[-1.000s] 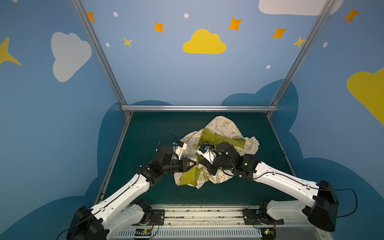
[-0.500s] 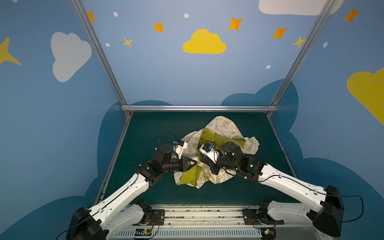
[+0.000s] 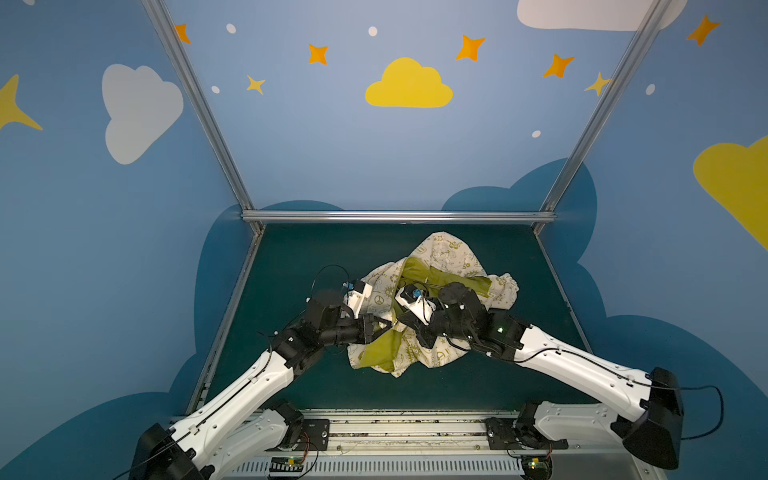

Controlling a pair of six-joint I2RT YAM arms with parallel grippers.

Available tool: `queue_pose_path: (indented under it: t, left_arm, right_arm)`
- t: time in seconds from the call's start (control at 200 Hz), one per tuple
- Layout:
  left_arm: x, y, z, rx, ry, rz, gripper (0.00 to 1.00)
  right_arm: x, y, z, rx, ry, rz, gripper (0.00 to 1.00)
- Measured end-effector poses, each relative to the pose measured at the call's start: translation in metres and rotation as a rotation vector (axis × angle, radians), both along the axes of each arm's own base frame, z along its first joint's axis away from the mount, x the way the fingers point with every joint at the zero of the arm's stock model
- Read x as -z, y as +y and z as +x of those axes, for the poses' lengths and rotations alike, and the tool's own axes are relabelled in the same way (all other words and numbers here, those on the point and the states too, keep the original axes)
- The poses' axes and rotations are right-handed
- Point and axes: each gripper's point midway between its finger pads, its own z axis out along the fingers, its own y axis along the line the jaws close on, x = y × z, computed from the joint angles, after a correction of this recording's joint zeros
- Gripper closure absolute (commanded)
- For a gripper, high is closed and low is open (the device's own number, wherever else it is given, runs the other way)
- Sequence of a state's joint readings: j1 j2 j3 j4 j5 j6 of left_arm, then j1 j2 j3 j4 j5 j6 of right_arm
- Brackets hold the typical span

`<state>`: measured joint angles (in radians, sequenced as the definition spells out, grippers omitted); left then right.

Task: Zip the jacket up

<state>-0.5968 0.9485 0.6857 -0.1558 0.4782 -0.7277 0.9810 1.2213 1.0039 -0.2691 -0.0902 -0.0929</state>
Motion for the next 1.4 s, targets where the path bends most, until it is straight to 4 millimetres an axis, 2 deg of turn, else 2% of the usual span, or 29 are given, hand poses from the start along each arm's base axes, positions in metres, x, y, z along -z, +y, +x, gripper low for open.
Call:
queue_pose_path:
  t: [0.14, 0.295, 0.506, 0.596, 0.736, 0.816, 0.886, 0.936, 1.051, 1.131, 1.196, 1.307, 1.402]
  left_arm:
    - [0.0, 0.0, -0.003, 0.014, -0.003, 0.019, 0.96]
    - [0.003, 0.002, -0.006, 0.025, 0.001, 0.05, 0.97]
    - [-0.001, 0.009, -0.007, 0.034, -0.039, 0.111, 0.97]
    - [-0.019, 0.013, -0.004, 0.048, -0.099, 0.158, 0.97]
    - [-0.06, 0.01, 0.003, 0.08, -0.216, 0.162, 0.96]
    - [-0.074, 0.003, 0.002, 0.107, -0.238, 0.11, 0.97]
    - [-0.068, -0.003, -0.004, 0.138, -0.205, 0.061, 0.97]
    - [-0.056, -0.005, -0.008, 0.153, -0.171, 0.05, 0.97]
    - [-0.032, 0.002, -0.014, 0.155, -0.105, 0.11, 0.97]
    - [-0.026, 0.011, -0.016, 0.145, -0.092, 0.172, 0.97]
    - [-0.028, 0.023, -0.014, 0.125, -0.109, 0.229, 0.97]
    - [-0.044, 0.046, -0.002, 0.066, -0.189, 0.314, 0.97]
    - [-0.07, 0.066, 0.019, 0.014, -0.285, 0.368, 0.97]
  right_arm:
    - [-0.002, 0.0, 0.007, 0.006, -0.049, -0.056, 1.0]
    - [0.007, -0.001, 0.014, -0.003, -0.087, -0.137, 1.0]
    - [0.004, -0.003, 0.015, -0.016, -0.083, -0.127, 1.0]
    - [-0.012, -0.003, 0.016, -0.027, -0.077, -0.085, 1.0]
    - [-0.055, -0.007, 0.023, -0.014, -0.086, 0.006, 1.0]
    - [-0.076, -0.01, 0.026, 0.007, -0.067, 0.041, 1.0]
    - [-0.088, -0.017, 0.038, 0.066, -0.051, 0.066, 1.0]
    - [-0.086, -0.022, 0.045, 0.109, -0.032, 0.07, 1.0]
    - [-0.059, -0.028, 0.059, 0.189, 0.025, -0.008, 1.0]
    - [-0.039, -0.036, 0.072, 0.246, 0.046, -0.073, 1.0]
    - [-0.035, -0.05, 0.088, 0.302, 0.062, -0.08, 1.0]
    - [-0.054, -0.09, 0.126, 0.447, 0.069, -0.029, 1.0]
    - [-0.09, -0.115, 0.158, 0.55, 0.038, 0.039, 1.0]
